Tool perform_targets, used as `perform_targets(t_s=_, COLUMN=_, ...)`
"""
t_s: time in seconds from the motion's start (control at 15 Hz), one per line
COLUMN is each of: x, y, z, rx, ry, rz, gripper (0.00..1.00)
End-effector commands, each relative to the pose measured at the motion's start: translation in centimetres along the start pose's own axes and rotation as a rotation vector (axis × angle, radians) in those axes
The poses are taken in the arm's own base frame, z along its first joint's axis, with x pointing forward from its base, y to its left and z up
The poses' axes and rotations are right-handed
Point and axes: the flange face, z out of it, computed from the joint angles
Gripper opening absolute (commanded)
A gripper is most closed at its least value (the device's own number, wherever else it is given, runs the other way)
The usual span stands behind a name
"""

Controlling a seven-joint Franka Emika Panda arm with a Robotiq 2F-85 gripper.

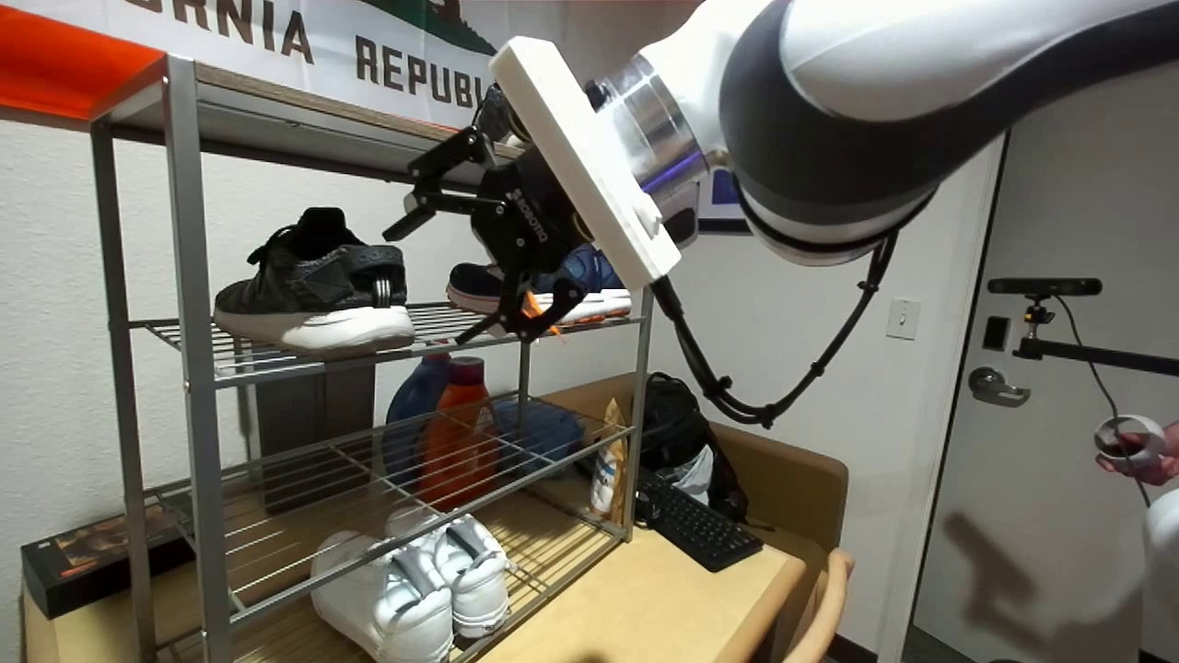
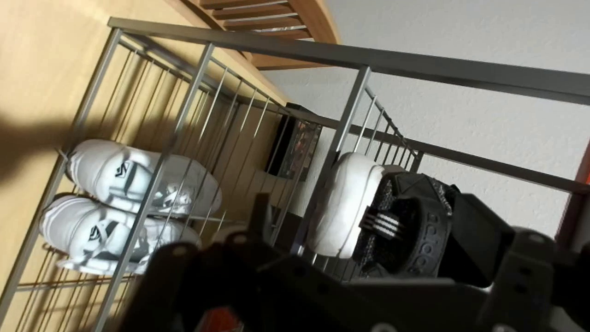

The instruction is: Put the black shoe on the lower rack on the upper rack

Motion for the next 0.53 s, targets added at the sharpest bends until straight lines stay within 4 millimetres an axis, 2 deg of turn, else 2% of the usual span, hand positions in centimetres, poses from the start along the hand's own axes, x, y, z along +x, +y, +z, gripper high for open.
perform_targets(t_s=0.0, x=1.3, y=-3.7, z=2.0, rx=0.044, ry=-0.012, rz=0.139, gripper=1.0)
perform_targets(t_s=0.27, x=2.2, y=-6.7, z=2.8, rx=0.077, ry=-0.022, rz=0.239, gripper=1.0)
perform_targets(t_s=0.47, x=2.7, y=-7.4, z=3.8, rx=0.063, ry=-0.029, rz=0.303, gripper=1.0)
